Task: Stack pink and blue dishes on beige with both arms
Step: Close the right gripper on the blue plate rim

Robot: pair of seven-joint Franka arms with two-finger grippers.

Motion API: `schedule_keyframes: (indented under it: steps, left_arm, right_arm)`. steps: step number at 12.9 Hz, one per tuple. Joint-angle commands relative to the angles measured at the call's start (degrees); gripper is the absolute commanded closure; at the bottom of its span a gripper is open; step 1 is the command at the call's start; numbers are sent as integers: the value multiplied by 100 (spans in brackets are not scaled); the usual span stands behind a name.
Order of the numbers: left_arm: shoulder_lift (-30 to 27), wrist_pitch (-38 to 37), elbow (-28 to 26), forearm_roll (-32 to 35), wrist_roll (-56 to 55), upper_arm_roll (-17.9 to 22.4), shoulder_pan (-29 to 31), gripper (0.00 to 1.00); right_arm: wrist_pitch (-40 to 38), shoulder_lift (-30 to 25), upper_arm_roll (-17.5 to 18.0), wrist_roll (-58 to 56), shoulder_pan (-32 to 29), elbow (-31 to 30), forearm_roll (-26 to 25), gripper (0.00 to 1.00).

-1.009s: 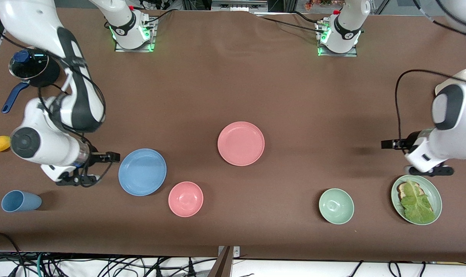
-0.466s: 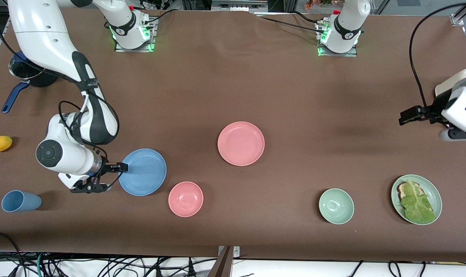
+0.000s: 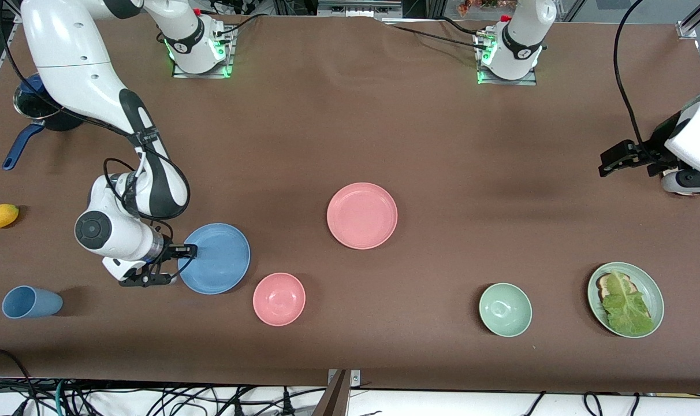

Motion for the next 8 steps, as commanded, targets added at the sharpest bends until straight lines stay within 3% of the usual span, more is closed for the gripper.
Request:
schedule_keyframes:
  steps: [1, 5, 8]
  left_arm:
    - [-62, -349, 177, -7, 162, 70, -11, 0]
    - [-98, -560, 177, -24, 144, 44, -11, 0]
    - [-98, -561, 186, -33, 206, 61, 50, 0]
  right_arm:
    - [61, -93, 48, -73, -53, -96, 35, 63]
    - [43, -93, 57, -82, -44, -105, 43, 100]
    - [-140, -303, 109, -117, -27, -61, 35, 100]
